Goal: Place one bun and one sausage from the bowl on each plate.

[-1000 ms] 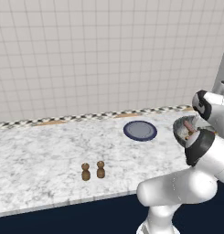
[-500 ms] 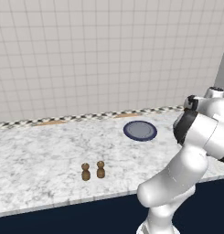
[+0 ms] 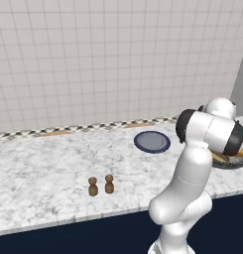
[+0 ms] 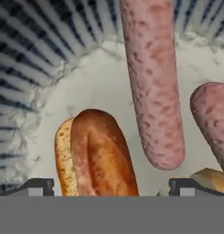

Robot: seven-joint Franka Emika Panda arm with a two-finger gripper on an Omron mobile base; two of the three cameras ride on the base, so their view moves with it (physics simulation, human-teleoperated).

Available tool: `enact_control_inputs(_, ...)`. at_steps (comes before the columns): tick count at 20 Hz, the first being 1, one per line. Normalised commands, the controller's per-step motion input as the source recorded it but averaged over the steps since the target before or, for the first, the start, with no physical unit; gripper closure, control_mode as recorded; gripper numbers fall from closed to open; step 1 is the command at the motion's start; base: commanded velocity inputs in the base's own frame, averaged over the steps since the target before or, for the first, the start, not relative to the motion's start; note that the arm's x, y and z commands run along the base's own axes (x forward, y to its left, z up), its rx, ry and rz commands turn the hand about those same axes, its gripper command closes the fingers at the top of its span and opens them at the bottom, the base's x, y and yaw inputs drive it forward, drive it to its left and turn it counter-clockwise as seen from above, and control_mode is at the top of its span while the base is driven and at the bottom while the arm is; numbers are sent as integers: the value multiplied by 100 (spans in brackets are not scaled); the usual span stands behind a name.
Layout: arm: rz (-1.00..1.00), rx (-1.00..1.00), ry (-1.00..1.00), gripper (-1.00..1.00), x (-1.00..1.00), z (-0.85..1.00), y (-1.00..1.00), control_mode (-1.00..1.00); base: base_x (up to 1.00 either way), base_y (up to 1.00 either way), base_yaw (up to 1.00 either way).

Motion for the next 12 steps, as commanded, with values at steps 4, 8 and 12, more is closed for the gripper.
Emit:
enact_control_inputs(4, 2, 0, 0, -100, 4, -24, 0, -100, 0, 0, 0)
enact_control_inputs(8, 0, 0, 0, 100, 0, -2, 0, -100, 0, 0, 0)
enact_control_inputs(12, -1, -2, 0, 100, -6, 7, 9, -100, 0, 0, 0)
